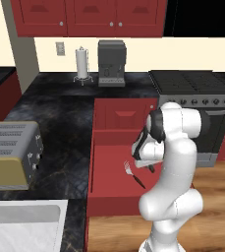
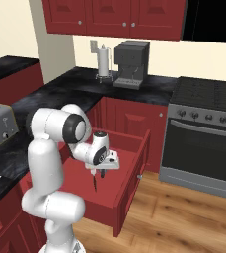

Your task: Pick up the metallic utensils from the counter and place them in the open drawer. Make sure not to pick up any wooden utensils.

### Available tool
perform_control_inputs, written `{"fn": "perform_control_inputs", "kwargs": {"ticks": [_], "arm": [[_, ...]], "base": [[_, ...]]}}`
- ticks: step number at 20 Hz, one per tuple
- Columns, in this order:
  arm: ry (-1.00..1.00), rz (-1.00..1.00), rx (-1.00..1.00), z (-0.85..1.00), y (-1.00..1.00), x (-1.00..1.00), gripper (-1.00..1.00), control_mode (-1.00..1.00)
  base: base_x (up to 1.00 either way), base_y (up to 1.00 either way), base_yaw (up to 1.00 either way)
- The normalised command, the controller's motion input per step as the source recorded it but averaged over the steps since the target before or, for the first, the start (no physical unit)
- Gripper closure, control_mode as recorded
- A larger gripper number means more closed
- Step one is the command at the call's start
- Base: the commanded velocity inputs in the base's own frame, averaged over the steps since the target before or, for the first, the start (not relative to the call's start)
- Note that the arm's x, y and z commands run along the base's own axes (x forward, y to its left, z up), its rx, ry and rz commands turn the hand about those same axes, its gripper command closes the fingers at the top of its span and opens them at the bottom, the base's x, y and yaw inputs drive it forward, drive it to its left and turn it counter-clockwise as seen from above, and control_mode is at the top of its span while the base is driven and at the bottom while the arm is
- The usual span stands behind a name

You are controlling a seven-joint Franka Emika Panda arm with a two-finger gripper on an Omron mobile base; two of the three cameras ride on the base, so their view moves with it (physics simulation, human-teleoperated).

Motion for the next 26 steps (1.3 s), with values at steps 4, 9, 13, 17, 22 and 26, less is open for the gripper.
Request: {"fn": "perform_control_inputs", "kwargs": {"ticks": [4, 9, 13, 17, 22, 26], "arm": [[0.02, -0.01, 0.00, -0.56, -0.01, 0.00, 1.00, -1.00], [0.00, -0.01, 0.00, -0.53, 0.00, 0.00, 1.00, -1.00], [0.00, 0.00, 0.00, -0.45, 0.00, 0.00, 1.00, -1.00], [0.00, 0.00, 0.00, -0.05, 0.00, 0.00, 1.00, -1.00], [0.00, 0.00, 0.00, 0.00, 0.00, 0.00, -1.00, -1.00], [0.02, 0.00, 0.00, 0.08, 0.00, 0.15, -1.00, -1.00]], "base": [[0.00, 0.00, 0.00], [0.00, 0.00, 0.00], [0.00, 0.00, 0.00], [0.00, 0.00, 0.00], [0.00, 0.00, 0.00], [0.00, 0.00, 0.00]]}}
